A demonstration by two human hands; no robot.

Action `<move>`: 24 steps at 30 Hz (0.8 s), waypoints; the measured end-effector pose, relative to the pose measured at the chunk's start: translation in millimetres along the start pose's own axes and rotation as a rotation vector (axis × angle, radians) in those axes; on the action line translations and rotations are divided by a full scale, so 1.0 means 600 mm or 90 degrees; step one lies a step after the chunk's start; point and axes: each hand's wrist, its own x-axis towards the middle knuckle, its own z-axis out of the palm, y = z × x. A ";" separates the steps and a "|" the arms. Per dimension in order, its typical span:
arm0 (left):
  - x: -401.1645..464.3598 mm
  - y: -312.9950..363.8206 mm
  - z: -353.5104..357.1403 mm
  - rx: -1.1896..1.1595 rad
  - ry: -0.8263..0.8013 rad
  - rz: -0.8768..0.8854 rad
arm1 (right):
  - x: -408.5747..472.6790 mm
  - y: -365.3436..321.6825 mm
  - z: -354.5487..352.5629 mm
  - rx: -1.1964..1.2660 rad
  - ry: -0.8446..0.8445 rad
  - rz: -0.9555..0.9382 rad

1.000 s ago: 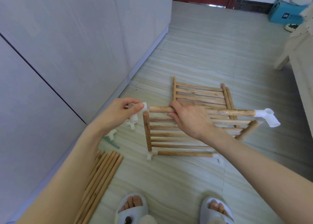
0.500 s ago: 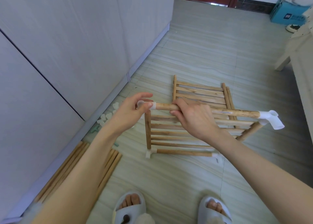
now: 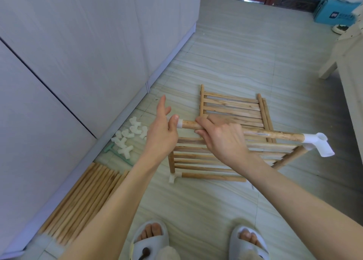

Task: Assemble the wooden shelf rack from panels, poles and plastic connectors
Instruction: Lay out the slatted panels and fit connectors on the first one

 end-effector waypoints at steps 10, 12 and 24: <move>-0.004 -0.019 -0.012 -0.265 -0.031 -0.039 | 0.008 0.030 -0.005 0.013 -0.129 -0.027; -0.007 -0.043 -0.007 -0.369 -0.006 -0.048 | 0.022 0.043 -0.009 0.043 -0.159 -0.002; 0.012 -0.051 0.043 -0.250 0.056 0.010 | 0.049 0.061 -0.028 0.135 -0.254 0.088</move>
